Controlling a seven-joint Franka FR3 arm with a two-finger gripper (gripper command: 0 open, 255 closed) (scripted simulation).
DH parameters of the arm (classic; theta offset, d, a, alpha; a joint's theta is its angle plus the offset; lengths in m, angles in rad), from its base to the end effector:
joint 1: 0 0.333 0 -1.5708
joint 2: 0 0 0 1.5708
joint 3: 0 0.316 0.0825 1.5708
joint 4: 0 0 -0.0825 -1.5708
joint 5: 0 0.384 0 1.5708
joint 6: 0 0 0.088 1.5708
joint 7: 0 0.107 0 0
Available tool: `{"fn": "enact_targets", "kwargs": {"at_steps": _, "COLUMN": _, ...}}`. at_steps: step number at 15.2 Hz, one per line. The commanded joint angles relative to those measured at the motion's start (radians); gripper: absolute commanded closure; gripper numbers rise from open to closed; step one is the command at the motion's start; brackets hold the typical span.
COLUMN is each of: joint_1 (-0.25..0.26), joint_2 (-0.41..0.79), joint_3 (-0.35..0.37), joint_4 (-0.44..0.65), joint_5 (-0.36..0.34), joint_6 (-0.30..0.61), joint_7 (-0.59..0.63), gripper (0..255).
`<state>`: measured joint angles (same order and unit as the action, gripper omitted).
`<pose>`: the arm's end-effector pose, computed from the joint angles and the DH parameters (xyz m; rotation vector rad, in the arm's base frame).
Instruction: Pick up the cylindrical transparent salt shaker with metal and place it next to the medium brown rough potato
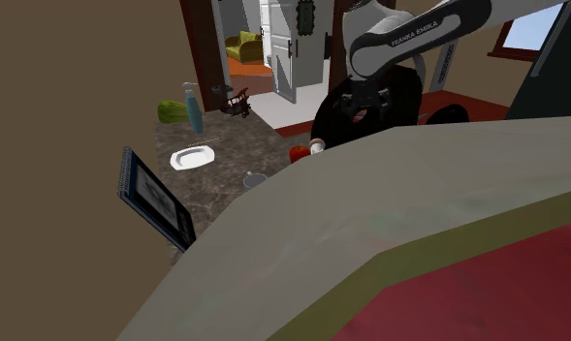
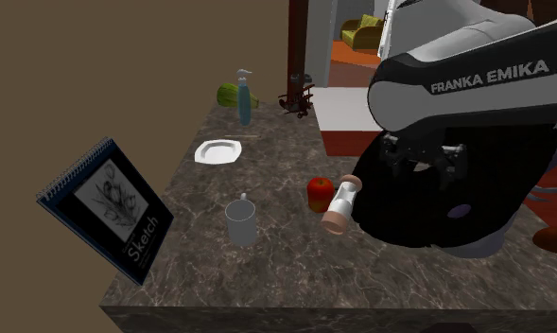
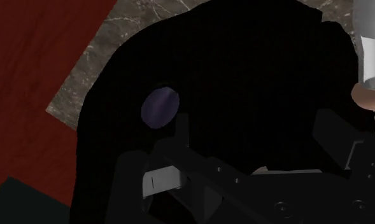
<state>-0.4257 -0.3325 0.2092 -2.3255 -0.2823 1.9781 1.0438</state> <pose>0.4338 -0.1092 0.4684 2.3690 -1.5460 0.1511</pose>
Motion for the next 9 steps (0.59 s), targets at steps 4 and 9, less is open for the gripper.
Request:
{"fn": "enact_targets", "kwargs": {"at_steps": 4, "joint_1": -0.019, "joint_2": 0.145, "joint_3": 0.087, "joint_4": 0.047, "joint_5": -0.065, "joint_6": 0.056, "joint_7": 0.323, "gripper": 0}}
{"fn": "enact_targets", "kwargs": {"at_steps": 9, "joint_1": -0.030, "joint_2": 0.170, "joint_3": 0.078, "joint_4": 0.007, "joint_5": -0.089, "joint_6": 0.121, "joint_7": 0.336, "gripper": 0}}
